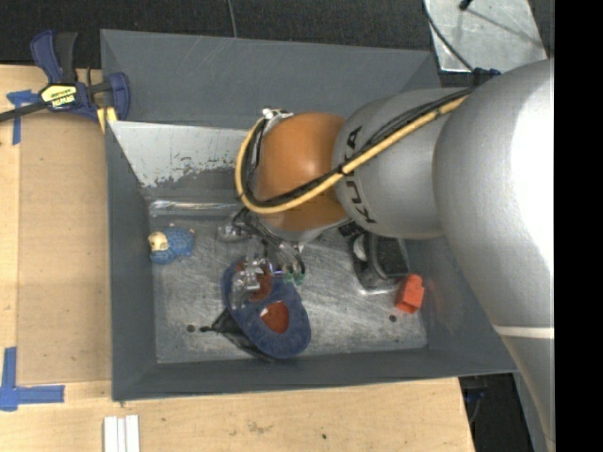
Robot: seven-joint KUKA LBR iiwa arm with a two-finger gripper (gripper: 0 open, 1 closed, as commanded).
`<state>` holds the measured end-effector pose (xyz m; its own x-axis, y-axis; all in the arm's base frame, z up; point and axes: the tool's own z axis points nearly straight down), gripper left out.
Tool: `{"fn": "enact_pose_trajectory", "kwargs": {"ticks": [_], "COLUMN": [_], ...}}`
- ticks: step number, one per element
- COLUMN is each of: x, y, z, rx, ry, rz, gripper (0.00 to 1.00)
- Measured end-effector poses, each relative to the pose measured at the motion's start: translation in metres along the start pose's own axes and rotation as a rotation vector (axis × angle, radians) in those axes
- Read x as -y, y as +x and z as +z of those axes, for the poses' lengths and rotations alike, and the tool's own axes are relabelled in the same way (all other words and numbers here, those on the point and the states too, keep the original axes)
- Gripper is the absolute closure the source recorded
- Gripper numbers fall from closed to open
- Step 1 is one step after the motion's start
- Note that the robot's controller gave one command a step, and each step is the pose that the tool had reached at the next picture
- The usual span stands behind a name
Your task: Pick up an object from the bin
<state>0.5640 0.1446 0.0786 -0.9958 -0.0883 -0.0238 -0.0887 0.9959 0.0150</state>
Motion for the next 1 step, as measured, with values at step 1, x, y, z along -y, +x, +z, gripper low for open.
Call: {"fn": "enact_pose_trajectory", "kwargs": {"ticks": [1], "x": [-0.0053], "y": [0.0022], "z": [-0.0014], "rx": [-0.017], "ry": [-0.002], "rz": [-0.010], "gripper": [1.00]}}
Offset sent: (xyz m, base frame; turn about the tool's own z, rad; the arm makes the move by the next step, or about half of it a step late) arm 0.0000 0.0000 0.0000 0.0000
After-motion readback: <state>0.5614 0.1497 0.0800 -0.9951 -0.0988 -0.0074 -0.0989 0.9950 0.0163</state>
